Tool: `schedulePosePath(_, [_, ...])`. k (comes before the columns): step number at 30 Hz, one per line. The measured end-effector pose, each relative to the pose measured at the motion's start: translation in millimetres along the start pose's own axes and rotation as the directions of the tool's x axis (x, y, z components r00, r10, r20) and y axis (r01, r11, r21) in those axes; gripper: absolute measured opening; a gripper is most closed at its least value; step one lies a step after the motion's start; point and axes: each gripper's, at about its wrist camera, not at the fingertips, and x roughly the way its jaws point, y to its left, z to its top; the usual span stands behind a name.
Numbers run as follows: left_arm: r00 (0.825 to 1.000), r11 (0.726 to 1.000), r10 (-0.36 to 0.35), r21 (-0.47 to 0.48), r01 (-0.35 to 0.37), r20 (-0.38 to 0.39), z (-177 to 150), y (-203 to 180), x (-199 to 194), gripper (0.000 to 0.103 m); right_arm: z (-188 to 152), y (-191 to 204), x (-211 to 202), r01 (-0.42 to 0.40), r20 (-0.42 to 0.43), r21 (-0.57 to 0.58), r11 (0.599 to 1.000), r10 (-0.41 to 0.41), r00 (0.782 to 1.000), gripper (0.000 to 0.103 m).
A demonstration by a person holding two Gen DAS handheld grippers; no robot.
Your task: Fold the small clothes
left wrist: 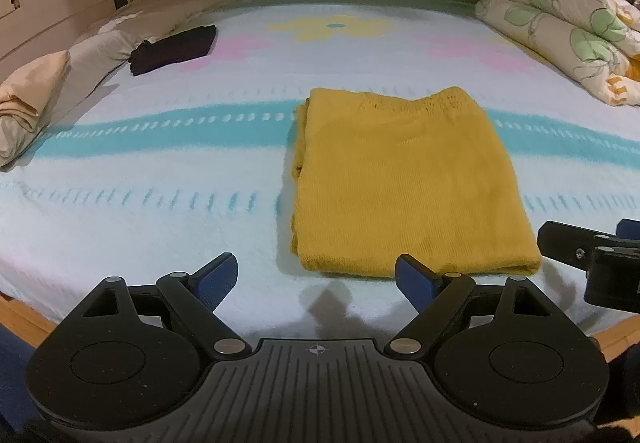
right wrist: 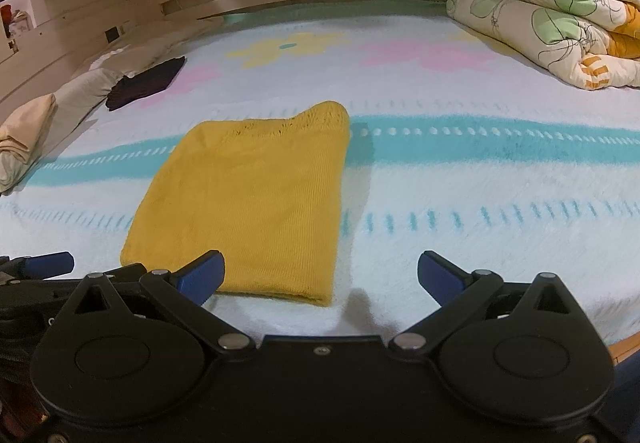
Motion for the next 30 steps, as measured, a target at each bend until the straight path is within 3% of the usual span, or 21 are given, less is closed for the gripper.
schedulePosePath(30, [1.000,1.000,-0.025,-0.003,0.025,-0.007,-1.0,-2.7,1.6,0.086,-0.5,-0.9,5.4,-0.002,-0.020,0.016,1.000,0.002,1.000,0.102])
